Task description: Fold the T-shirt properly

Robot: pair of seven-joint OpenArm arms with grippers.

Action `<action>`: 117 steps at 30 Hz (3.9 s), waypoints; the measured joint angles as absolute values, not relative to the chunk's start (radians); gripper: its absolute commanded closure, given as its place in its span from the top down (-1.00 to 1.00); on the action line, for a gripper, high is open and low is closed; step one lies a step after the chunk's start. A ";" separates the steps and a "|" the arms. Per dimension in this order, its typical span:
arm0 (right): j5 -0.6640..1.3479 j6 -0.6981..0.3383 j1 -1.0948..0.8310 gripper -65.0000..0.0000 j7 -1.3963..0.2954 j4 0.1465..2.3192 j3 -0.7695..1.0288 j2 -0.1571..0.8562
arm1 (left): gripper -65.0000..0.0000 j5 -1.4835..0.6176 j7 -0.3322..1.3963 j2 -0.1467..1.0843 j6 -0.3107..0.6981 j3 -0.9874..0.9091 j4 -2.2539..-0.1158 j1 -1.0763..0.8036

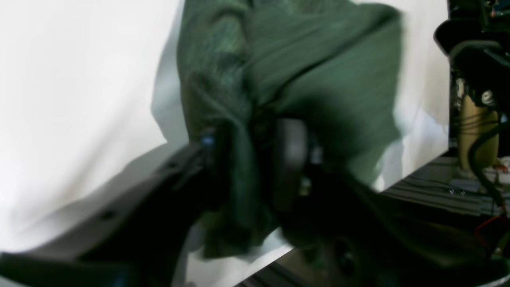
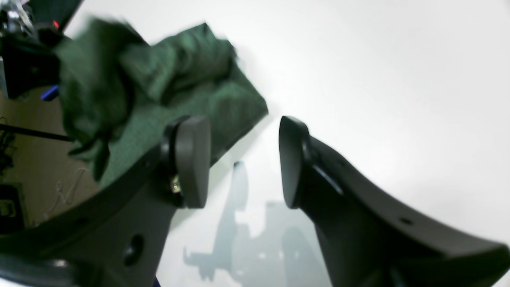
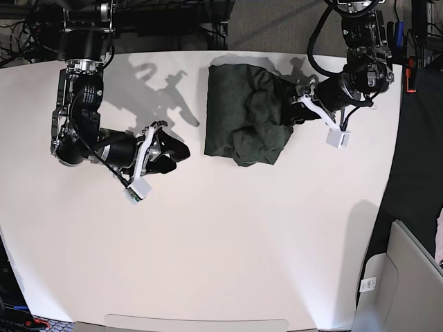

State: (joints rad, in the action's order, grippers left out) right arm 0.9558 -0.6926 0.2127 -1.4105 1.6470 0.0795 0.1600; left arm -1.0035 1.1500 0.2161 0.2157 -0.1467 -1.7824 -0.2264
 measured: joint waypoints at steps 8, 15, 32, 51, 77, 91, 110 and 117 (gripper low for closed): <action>0.953 -0.692 0.210 -0.20 -1.414 1.647 0.079 0.157 | -0.33 -0.997 1.155 0.224 0.159 -0.350 -1.781 -0.253; 0.951 -0.692 0.213 -0.20 -1.414 1.645 0.080 0.151 | -0.37 -1.014 1.210 0.177 0.161 -0.318 -2.004 -0.322; 0.915 -0.693 0.219 -0.20 -1.414 1.607 0.080 0.121 | -0.46 -0.813 1.093 0.146 0.138 0.036 -2.048 -0.327; 0.912 -0.693 0.260 -0.20 -1.413 1.559 0.080 0.121 | -0.53 -0.318 0.754 0.299 -0.445 0.568 -2.047 -0.324; 0.780 -0.692 0.353 -0.20 -1.418 1.507 -0.066 0.084 | -0.98 -0.305 0.748 0.297 -0.577 0.311 -2.048 -0.429; 0.709 -0.693 0.538 -0.20 -1.406 1.428 -0.426 0.021 | -0.98 -0.305 0.735 0.276 -0.577 0.314 -2.048 -0.468; 0.711 -0.696 0.590 -0.20 -1.402 1.301 -0.646 -0.006 | -0.98 -0.312 0.735 0.261 -0.577 0.316 -2.048 -0.468; 0.696 -0.695 0.594 -0.79 -1.363 1.228 -0.641 -0.010 | -0.99 -0.313 0.735 0.260 -0.577 0.316 -2.048 -0.466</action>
State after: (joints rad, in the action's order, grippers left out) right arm 0.6960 -0.6952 0.5941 -1.3632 1.2278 -0.6407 -0.0101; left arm -0.3130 0.7353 0.2604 -0.5766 0.3157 -2.0476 -0.4660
